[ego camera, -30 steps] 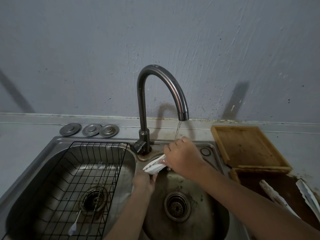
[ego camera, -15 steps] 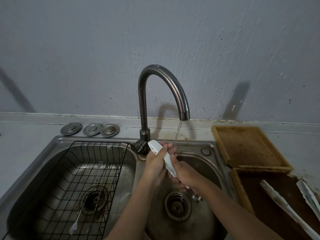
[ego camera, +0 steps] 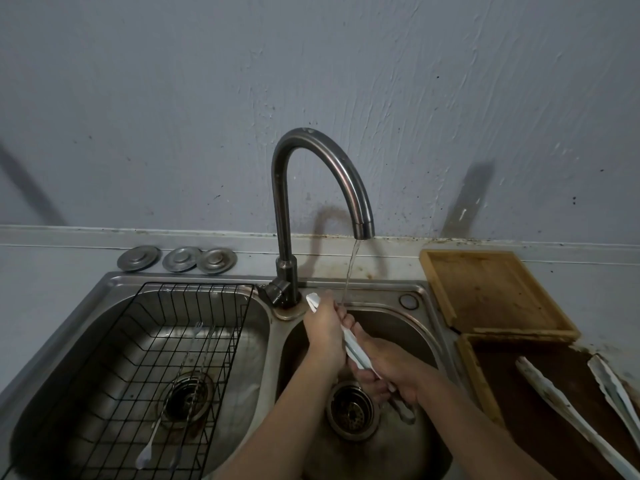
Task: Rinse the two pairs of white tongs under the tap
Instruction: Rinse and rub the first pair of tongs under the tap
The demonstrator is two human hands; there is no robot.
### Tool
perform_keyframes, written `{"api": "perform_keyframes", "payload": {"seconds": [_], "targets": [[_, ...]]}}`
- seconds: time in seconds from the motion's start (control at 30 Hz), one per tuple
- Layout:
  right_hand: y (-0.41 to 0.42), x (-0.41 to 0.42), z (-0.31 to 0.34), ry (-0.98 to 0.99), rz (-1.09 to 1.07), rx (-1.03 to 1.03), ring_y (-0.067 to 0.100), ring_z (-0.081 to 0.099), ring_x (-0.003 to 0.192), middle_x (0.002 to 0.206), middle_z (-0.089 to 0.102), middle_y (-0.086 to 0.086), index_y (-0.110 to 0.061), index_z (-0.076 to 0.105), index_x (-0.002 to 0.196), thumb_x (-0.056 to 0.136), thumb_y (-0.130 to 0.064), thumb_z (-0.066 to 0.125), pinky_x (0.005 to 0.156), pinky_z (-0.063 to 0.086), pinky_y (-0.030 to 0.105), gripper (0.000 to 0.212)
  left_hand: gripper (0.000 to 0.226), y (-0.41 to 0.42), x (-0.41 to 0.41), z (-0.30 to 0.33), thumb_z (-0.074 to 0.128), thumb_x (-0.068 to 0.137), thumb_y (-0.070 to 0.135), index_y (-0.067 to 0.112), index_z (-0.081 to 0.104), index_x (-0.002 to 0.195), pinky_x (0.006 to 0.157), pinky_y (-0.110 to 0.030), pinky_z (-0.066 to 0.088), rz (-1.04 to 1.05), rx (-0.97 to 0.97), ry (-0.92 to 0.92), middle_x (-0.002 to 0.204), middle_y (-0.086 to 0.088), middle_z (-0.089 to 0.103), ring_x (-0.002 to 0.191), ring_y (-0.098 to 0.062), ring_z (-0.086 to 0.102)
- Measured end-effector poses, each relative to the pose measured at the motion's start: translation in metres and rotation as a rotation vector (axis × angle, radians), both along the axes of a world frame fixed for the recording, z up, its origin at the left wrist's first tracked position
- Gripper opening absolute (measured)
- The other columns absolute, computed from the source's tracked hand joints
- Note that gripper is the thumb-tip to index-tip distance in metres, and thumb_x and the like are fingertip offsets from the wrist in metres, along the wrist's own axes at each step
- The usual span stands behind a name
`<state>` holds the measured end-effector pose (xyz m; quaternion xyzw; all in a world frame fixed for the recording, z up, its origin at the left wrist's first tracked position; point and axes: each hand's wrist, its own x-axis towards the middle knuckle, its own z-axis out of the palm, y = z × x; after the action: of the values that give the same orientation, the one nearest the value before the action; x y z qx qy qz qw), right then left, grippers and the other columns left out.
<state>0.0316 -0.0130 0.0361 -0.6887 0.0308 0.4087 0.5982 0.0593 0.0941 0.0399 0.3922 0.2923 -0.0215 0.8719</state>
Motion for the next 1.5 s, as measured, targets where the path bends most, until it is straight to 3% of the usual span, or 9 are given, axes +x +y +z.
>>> {"api": "perform_keyframes", "payload": {"seconds": [0.2, 0.37, 0.43, 0.53, 0.87, 1.1, 1.37, 1.43, 1.5], "targets": [[-0.003, 0.001, -0.003, -0.016, 0.003, -0.046, 0.007, 0.031, 0.036, 0.048, 0.04, -0.004, -0.014, 0.05, 0.069, 0.086, -0.07, 0.024, 0.038, 0.03, 0.019, 0.064, 0.023, 0.013, -0.006, -0.002, 0.057, 0.09, 0.023, 0.007, 0.06, 0.073, 0.062, -0.03, 0.052, -0.095, 0.088, -0.091, 0.06, -0.004, 0.063, 0.058, -0.016, 0.061], [-0.01, 0.001, -0.007, -0.025, -0.049, -0.079, 0.009, 0.035, 0.037, 0.048, 0.043, -0.003, -0.011, 0.051, 0.074, 0.091, -0.064, 0.022, 0.037, 0.035, 0.02, 0.062, 0.024, 0.055, 0.008, -0.019, 0.048, 0.094, 0.027, 0.008, 0.057, 0.104, 0.072, -0.037, 0.055, 0.095, 0.219, 0.025, 0.089, -0.009, 0.069, 0.075, -0.02, 0.065], [-0.012, 0.001, -0.01, -0.07, -0.044, -0.138, 0.01, 0.039, 0.038, 0.049, 0.046, -0.003, -0.011, 0.053, 0.076, 0.09, -0.065, 0.022, 0.04, 0.038, 0.022, 0.064, 0.031, 0.075, 0.012, -0.026, 0.057, 0.088, 0.014, 0.005, 0.041, 0.112, 0.093, -0.042, 0.051, 0.146, 0.399, 0.067, 0.115, -0.016, 0.059, 0.097, -0.025, 0.061], [-0.009, 0.001, -0.012, -0.1, -0.055, -0.141, 0.011, 0.042, 0.038, 0.049, 0.049, -0.001, -0.009, 0.055, 0.078, 0.091, -0.064, 0.02, 0.041, 0.04, 0.022, 0.066, 0.06, 0.094, 0.02, -0.028, 0.068, 0.08, 0.009, -0.002, 0.03, 0.125, 0.101, -0.038, 0.041, 0.127, 0.816, 0.149, 0.131, -0.022, 0.041, 0.117, -0.033, 0.049], [-0.001, 0.003, -0.01, -0.155, -0.054, -0.123, 0.012, 0.048, 0.042, 0.053, 0.054, 0.001, -0.007, 0.057, 0.08, 0.093, -0.06, 0.017, 0.044, 0.045, 0.023, 0.067, 0.03, 0.095, 0.029, -0.028, 0.038, 0.095, 0.022, 0.002, 0.044, 0.117, 0.091, -0.047, 0.04, -0.127, 1.51, 0.182, 0.125, -0.017, 0.05, 0.11, -0.036, 0.056], [-0.01, 0.015, -0.008, -0.242, -0.096, -0.239, 0.015, 0.053, 0.043, 0.054, 0.059, 0.002, -0.008, 0.061, 0.076, 0.091, -0.063, 0.02, 0.046, 0.046, 0.026, 0.069, 0.04, 0.1, 0.045, -0.019, 0.035, 0.095, 0.023, 0.002, 0.035, 0.128, 0.093, -0.043, 0.04, -0.365, 1.722, 0.332, 0.133, -0.013, 0.046, 0.118, -0.029, 0.053], [-0.007, 0.02, 0.028, -0.836, -0.347, -0.393, 0.012, 0.052, 0.048, 0.057, 0.054, 0.0, -0.011, 0.057, 0.075, 0.099, -0.041, 0.022, 0.044, 0.041, 0.016, 0.052, 0.036, 0.098, 0.047, -0.012, 0.037, 0.094, 0.019, 0.003, 0.032, 0.126, 0.094, -0.044, 0.041, -0.391, 1.653, 0.354, 0.134, -0.014, 0.044, 0.117, -0.032, 0.054], [-0.004, 0.018, 0.016, -0.885, -0.236, -0.593, 0.013, 0.054, 0.057, 0.064, 0.056, -0.002, -0.012, 0.057, 0.08, 0.1, -0.038, 0.027, 0.046, 0.041, 0.014, 0.044, 0.036, 0.098, 0.046, -0.012, 0.037, 0.094, 0.02, 0.003, 0.032, 0.125, 0.093, -0.045, 0.042, -0.369, 1.644, 0.338, 0.134, -0.014, 0.043, 0.118, -0.032, 0.054], [-0.003, 0.013, -0.007, -0.601, 0.138, -0.892, 0.02, 0.06, 0.08, 0.094, 0.065, 0.007, -0.008, 0.061, 0.101, 0.095, -0.046, 0.032, 0.069, 0.049, 0.025, 0.048, 0.036, 0.097, 0.044, -0.012, 0.037, 0.095, 0.021, 0.002, 0.032, 0.125, 0.092, -0.045, 0.042, -0.362, 1.652, 0.327, 0.135, -0.014, 0.043, 0.119, -0.032, 0.053]]}}
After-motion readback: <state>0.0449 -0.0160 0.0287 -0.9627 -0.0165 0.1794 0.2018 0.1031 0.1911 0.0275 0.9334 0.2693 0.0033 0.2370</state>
